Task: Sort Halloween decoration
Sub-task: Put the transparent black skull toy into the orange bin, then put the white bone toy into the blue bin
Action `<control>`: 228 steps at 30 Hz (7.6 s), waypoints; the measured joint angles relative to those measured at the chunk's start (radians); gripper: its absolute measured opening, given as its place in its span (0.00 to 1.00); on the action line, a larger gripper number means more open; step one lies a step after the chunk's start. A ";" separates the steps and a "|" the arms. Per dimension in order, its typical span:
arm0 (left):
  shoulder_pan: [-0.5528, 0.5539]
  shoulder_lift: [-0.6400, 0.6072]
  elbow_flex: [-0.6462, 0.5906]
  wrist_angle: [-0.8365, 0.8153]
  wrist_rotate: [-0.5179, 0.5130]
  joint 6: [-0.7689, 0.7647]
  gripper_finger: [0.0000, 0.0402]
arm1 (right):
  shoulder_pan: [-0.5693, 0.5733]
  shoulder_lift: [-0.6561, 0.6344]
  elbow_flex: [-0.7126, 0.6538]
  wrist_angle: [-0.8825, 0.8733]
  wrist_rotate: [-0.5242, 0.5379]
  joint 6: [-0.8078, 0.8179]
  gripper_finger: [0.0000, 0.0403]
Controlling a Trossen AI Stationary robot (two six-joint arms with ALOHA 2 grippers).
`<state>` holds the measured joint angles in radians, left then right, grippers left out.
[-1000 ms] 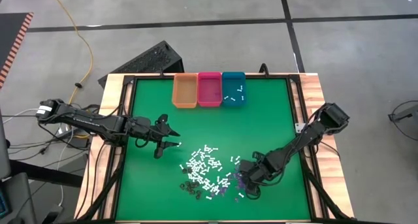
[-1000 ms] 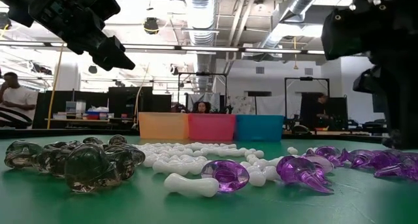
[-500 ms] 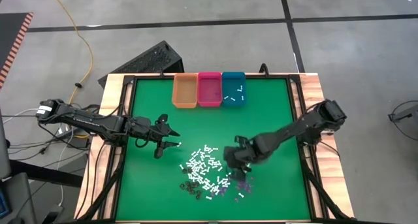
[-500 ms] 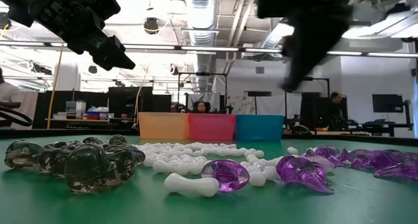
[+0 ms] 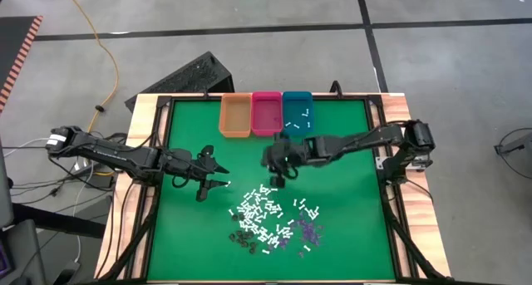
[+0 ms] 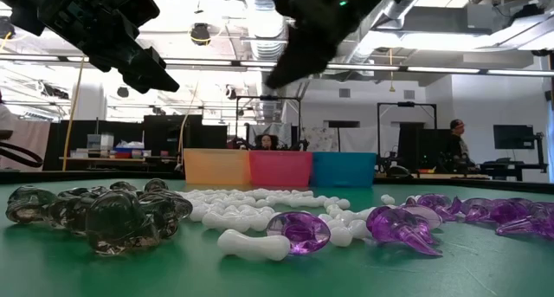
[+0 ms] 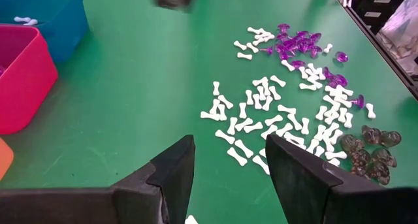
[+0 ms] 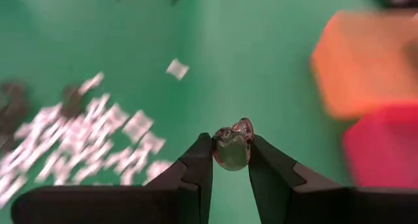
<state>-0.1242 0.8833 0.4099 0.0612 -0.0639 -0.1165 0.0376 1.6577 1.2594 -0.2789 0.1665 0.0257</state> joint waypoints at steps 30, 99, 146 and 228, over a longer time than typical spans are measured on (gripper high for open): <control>0.000 0.000 0.000 -0.002 -0.004 0.026 0.45 | -0.327 0.489 0.498 0.076 -0.041 -0.078 0.28; 0.000 0.000 0.000 0.076 -0.035 0.000 0.45 | 0.433 -0.265 -0.686 0.300 0.236 0.447 0.47; 0.003 0.000 0.000 0.079 -0.256 -0.091 0.45 | 0.300 -0.064 -0.862 0.815 0.010 0.100 0.47; 0.003 0.000 0.000 0.046 -0.325 -0.080 0.45 | 0.138 -0.069 -0.864 0.706 -0.136 0.025 0.30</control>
<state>-0.1215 0.8834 0.4099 0.1072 -0.3893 -0.1970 0.1755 1.5887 0.3958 0.4273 0.0305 0.0511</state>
